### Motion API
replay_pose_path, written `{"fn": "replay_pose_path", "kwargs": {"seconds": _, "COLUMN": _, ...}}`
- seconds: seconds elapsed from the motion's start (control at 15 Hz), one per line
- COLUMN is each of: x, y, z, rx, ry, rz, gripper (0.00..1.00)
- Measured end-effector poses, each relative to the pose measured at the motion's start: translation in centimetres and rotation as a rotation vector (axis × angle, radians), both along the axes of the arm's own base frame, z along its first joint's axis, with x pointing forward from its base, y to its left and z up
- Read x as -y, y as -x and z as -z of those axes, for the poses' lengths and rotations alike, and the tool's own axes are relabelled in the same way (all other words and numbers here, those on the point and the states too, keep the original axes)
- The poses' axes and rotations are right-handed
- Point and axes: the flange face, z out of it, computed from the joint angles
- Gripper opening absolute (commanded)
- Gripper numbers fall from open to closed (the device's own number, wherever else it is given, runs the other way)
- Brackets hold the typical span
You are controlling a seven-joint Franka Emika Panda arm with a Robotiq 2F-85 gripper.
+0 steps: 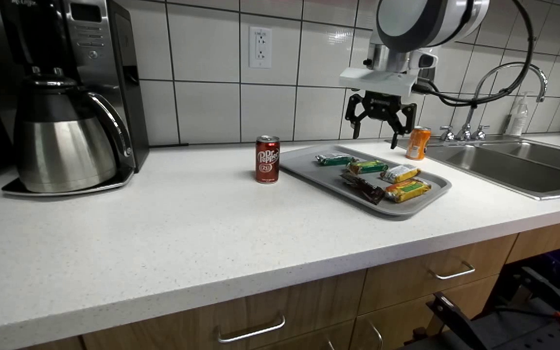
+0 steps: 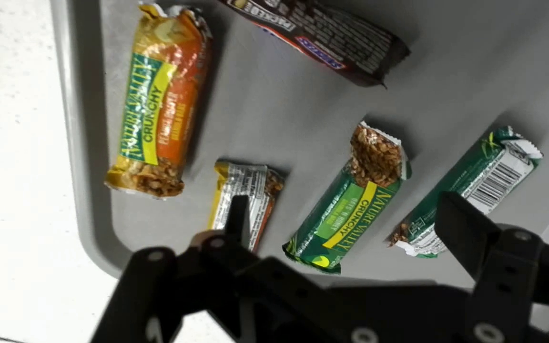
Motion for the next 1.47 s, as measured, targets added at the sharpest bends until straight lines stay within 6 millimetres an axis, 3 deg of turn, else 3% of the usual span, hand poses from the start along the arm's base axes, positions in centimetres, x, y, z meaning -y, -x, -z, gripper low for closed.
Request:
{"fn": "replay_pose_path", "kwargs": {"seconds": 0.67, "x": -2.0, "y": 7.8, "z": -0.4, "rx": -0.042, "ry": -0.056, "rz": -0.206, "gripper": 1.00}}
{"fn": "replay_pose_path", "kwargs": {"seconds": 1.47, "x": -2.2, "y": 12.2, "z": -2.3, "rx": -0.106, "ry": -0.162, "rz": -0.478, "gripper": 1.00}}
